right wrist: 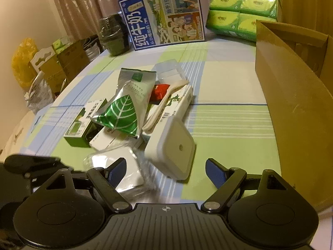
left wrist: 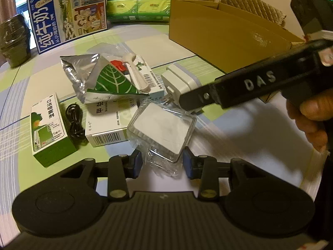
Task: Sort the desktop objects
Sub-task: 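Grasp the white plug adapter with the right tool while the left tool reaches the clear-packaged pad, then lift the white adapter with the right tool while the left tool closes on the clear-packaged pad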
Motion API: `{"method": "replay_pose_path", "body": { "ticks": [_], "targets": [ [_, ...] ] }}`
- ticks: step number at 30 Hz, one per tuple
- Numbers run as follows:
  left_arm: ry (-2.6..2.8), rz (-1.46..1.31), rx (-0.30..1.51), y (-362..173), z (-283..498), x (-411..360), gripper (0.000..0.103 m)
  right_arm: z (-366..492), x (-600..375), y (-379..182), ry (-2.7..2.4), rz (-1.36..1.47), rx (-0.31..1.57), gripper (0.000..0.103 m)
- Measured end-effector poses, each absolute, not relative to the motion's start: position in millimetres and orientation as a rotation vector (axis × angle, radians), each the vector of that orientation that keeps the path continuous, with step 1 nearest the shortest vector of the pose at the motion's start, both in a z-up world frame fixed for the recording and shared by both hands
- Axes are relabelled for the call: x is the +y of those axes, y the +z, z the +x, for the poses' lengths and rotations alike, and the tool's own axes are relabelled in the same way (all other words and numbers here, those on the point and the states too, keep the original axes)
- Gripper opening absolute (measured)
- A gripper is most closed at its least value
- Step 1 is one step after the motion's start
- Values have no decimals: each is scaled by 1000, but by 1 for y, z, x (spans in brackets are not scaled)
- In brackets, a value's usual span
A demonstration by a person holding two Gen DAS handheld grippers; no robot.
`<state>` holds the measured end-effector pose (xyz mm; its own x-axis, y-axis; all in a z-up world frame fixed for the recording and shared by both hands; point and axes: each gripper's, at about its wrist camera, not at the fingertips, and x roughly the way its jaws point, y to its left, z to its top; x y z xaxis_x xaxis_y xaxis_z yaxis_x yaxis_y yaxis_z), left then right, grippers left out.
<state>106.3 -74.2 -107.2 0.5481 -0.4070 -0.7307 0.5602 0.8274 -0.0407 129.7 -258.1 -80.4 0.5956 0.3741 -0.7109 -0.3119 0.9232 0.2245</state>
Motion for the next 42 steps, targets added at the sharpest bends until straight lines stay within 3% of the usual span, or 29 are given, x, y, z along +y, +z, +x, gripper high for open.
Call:
{"method": "replay_pose_path", "body": {
  "ticks": [10, 12, 14, 16, 18, 20, 30, 39, 40, 42],
  "targets": [
    [-561, 178, 818, -110, 108, -73, 34, 144, -245, -90, 384, 0, 842, 79],
    [-560, 176, 818, -110, 108, -73, 34, 145, -244, -92, 390, -6, 853, 57],
    [-557, 173, 820, -110, 108, -74, 34, 145, -245, -92, 391, -7, 863, 46],
    [-554, 167, 822, -111, 107, -73, 34, 141, -245, -91, 384, -19, 857, 40],
    [-551, 160, 823, -111, 107, -73, 34, 135, -246, -89, 363, -40, 849, 26],
    [-546, 152, 825, -111, 107, -73, 34, 127, -250, -88, 351, -34, 855, 24],
    [-526, 129, 834, -110, 102, -76, 34, 74, -269, -75, 325, 39, 856, 24],
    [-516, 104, 845, -111, 92, -72, 36, 51, -308, -81, 267, 316, 934, 26],
    [-516, 104, 846, -111, 92, -73, 36, 49, -310, -80, 244, 298, 920, 34],
    [-515, 104, 846, -111, 93, -74, 36, 44, -312, -75, 201, 249, 879, 64]
  ]
}}
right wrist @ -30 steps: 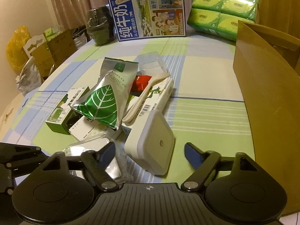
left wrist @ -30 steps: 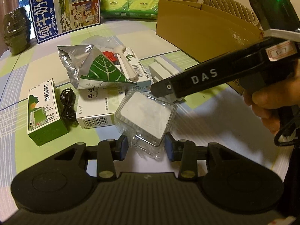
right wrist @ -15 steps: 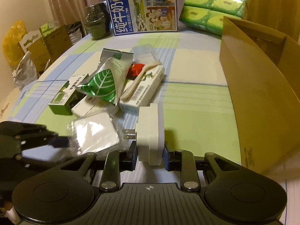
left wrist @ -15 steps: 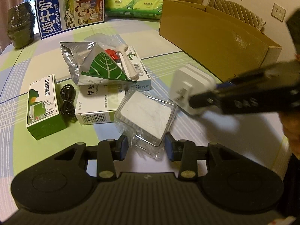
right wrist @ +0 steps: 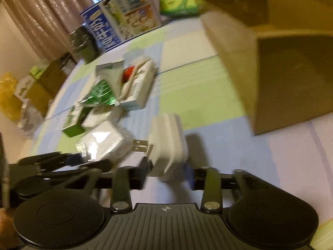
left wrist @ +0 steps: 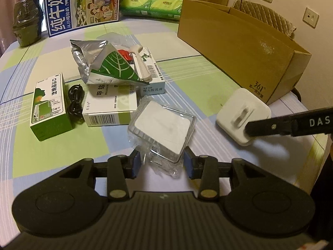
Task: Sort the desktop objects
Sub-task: 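Lift the white adapter with the right tool while the left tool closes on the clear-packaged pad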
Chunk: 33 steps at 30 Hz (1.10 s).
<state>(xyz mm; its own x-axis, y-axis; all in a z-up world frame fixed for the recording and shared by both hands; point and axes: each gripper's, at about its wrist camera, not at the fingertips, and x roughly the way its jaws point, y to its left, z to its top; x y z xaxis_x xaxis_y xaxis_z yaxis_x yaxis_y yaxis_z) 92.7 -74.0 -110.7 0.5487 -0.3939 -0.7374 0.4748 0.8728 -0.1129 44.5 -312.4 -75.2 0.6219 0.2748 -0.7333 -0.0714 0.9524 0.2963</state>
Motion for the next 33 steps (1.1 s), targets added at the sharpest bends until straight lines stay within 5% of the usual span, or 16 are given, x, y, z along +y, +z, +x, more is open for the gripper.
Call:
{"method": "replay_pose_path", "body": {
  "ticks": [2, 8, 18, 20, 33],
  "targets": [
    [-512, 102, 844, -111, 93, -75, 36, 40, -311, -74, 181, 187, 847, 73],
    [-512, 106, 837, -111, 92, -77, 44, 40, -301, -86, 173, 22, 833, 77],
    [-522, 221, 753, -110, 85, -88, 81, 57, -285, -107, 181, -120, 847, 76],
    [-512, 307, 710, -111, 82, -94, 86, 57, -285, -107, 187, -121, 845, 66],
    [-539, 424, 650, -121, 90, -113, 76, 61, -288, -104, 167, -63, 846, 62]
  ]
}}
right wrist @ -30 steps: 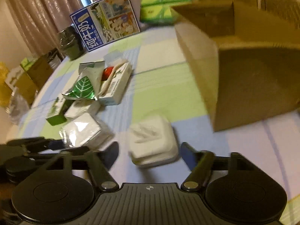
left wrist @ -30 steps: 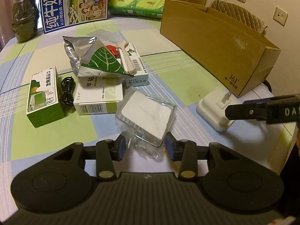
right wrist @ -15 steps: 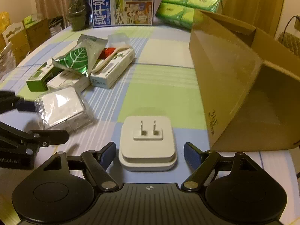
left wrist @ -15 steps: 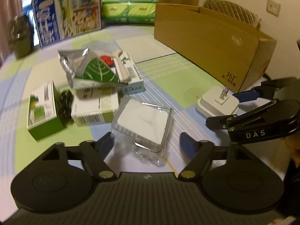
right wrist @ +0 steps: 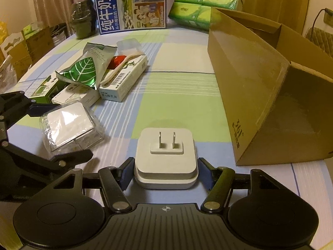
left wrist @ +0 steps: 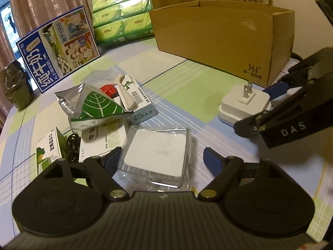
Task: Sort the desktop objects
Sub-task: 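Lift the white adapter with the right tool while the left tool closes on the clear-packaged pad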
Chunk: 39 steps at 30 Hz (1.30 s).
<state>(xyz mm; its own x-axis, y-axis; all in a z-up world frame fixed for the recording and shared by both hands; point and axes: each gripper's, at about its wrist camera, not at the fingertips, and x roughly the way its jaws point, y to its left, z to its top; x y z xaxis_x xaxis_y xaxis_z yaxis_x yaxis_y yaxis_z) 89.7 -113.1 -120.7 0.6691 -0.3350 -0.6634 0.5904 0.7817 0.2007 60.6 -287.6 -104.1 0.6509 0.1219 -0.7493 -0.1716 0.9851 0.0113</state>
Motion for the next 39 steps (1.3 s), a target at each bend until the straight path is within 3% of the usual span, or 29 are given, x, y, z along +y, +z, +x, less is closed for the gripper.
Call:
{"method": "replay_pose_path", "body": {
  "ticks": [3, 10, 15, 30, 39],
  "targets": [
    [-525, 403, 668, -122, 95, -112, 64, 62, -289, -104, 163, -50, 847, 62],
    [-529, 385, 682, -124, 97, -112, 64, 63, -290, -105, 158, -33, 846, 62],
    [-533, 309, 723, -118, 97, -108, 54, 63, -291, -104, 159, -25, 846, 62],
    [-509, 343, 693, -124, 92, -117, 59, 66, -288, -107, 151, -55, 839, 66],
    [-511, 294, 725, -120, 93, -116, 51, 65, -290, -103, 142, -23, 828, 61]
  ]
}}
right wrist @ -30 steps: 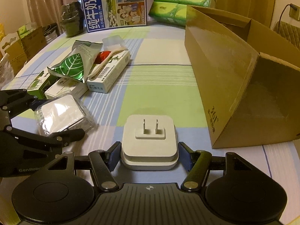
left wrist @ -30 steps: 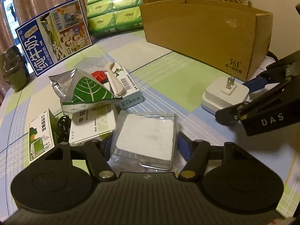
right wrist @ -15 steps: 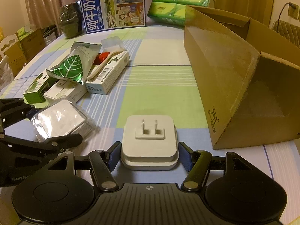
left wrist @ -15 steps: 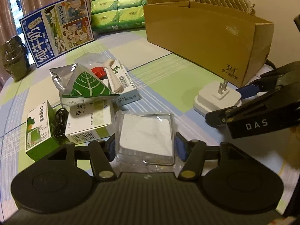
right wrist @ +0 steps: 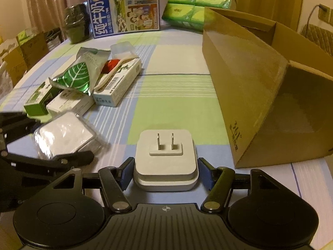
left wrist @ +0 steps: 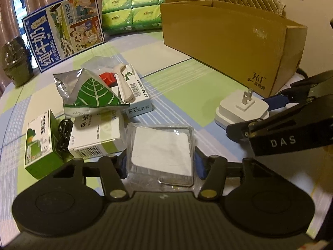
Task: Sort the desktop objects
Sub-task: 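Lift the white adapter with the right tool while the left tool closes on the clear-packaged pad, then carry the adapter with the right tool while the left tool carries the pad toward the cardboard box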
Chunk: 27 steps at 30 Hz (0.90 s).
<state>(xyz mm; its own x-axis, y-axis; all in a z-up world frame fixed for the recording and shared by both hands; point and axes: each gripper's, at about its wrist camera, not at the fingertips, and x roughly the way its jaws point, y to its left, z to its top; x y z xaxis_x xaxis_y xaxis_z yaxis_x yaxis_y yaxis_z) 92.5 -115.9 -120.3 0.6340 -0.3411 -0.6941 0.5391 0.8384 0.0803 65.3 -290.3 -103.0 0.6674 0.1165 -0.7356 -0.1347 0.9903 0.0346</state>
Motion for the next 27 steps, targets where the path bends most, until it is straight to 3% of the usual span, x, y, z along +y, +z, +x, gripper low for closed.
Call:
{"method": "replay_pose_path", "body": {
  "ticks": [16, 27],
  "targets": [
    [-474, 221, 718, -98, 69, -107, 47, 50, -286, -81, 167, -1, 759, 61],
    [-375, 150, 726, -52, 46, -101, 47, 17, -295, -17, 183, -4, 640, 61]
  ]
}}
